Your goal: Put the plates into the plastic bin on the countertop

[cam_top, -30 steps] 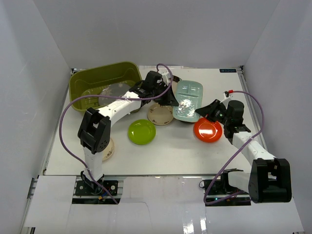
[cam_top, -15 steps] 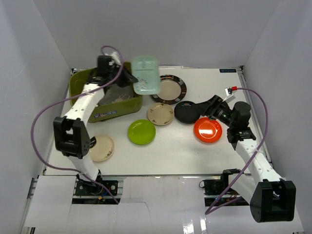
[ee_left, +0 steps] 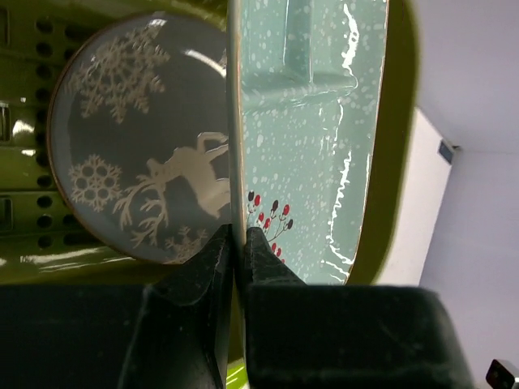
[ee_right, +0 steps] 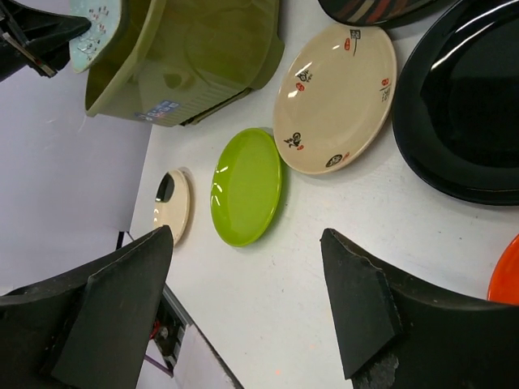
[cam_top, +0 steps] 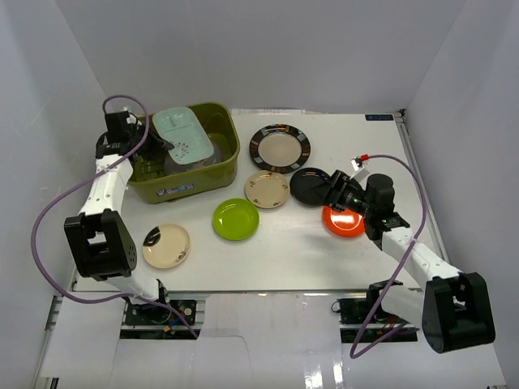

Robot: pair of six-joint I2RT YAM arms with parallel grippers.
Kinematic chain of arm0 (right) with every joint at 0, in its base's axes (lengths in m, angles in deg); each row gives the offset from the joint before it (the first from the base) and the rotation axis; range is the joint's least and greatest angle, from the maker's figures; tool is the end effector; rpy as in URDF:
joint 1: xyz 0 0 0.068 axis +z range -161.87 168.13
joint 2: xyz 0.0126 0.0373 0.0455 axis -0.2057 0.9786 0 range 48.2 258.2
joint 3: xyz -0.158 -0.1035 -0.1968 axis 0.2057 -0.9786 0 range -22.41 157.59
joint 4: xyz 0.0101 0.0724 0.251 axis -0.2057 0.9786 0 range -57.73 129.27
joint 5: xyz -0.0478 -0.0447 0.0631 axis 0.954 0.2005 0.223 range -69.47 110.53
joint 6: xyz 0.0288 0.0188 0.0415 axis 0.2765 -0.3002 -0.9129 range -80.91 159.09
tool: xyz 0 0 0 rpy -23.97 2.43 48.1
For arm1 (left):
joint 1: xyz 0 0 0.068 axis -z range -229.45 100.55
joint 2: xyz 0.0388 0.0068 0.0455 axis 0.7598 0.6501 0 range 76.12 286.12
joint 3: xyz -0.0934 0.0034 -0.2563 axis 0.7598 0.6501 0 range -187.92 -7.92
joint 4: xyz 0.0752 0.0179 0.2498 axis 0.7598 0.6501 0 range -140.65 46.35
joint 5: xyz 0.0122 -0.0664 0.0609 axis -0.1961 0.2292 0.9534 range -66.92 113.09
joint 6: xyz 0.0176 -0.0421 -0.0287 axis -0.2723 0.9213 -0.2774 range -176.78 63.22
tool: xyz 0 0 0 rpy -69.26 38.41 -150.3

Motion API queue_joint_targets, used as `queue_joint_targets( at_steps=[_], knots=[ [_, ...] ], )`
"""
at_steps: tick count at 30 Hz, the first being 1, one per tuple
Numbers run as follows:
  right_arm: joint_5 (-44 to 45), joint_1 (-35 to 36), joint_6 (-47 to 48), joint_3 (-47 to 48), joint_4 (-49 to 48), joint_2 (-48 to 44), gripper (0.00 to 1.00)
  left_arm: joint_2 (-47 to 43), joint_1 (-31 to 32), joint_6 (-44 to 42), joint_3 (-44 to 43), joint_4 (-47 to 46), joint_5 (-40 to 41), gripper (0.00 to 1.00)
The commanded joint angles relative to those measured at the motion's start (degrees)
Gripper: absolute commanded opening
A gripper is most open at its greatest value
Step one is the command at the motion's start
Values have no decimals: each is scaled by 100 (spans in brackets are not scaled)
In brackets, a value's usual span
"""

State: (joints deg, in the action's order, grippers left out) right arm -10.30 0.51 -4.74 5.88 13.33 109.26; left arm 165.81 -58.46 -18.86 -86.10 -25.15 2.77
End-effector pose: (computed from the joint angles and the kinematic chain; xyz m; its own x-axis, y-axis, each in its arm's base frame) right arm 0.2229 0.0676 0.2373 -0.6324 0.4700 -0.6157 -0.3218 0.5636 0.7608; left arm 0.3540 0.0436 0.3227 -0.5470 -0.6703 -0.5015 -0.2651 0.7070 -0.6557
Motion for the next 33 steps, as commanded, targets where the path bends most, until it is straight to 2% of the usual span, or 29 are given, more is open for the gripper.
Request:
queue_joint_targets(
  at_steps=[1, 8, 11, 14, 15, 17, 18, 21, 22, 23, 25, 29, 33],
  knots=[
    [191, 246, 130, 273, -408, 318, 79, -57, 14, -65, -23, -326, -87, 0],
    [639, 476, 463, 1037, -278, 1320, 79, 391, 14, -73, 215, -493, 195, 1],
    [805, 476, 578, 1275, -277, 1654, 77, 654, 14, -144, 118, -449, 352, 10],
    [947, 476, 779, 1485, -172, 2014, 77, 769, 14, -170, 100, -405, 607, 34],
    [965, 484, 858, 1556, -67, 2076, 77, 787, 14, -170, 109, -405, 625, 45],
    [1174, 476, 1060, 1749, 13, 2217, 77, 830, 14, -91, 100, -405, 626, 56],
    [1202, 450, 1166, 1845, 126, 2400, 77, 848, 14, -47, 92, -405, 591, 66],
    [1360, 257, 1526, 2416, 460, 2858, 77, 840, 14, -21, -5, -370, 467, 79],
    [1499, 160, 1570, 2531, 505, 2972, 77, 796, 14, -29, -23, -344, 467, 88],
    [1579, 116, 1614, 2758, 505, 3226, 77, 743, 14, -47, -23, -326, 485, 92],
    [1685, 10, 1641, 3058, 566, 3552, 76, 480, 23, -99, -40, -317, 564, 98],
    [1685, -113, 1650, 4137, 891, 4631, 73, -388, 172, -345, 100, -563, 704, 98],
    [1721, -245, 1414, 4744, 918, 5327, 72, -715, 348, -425, 336, -572, 714, 98]
  ],
)
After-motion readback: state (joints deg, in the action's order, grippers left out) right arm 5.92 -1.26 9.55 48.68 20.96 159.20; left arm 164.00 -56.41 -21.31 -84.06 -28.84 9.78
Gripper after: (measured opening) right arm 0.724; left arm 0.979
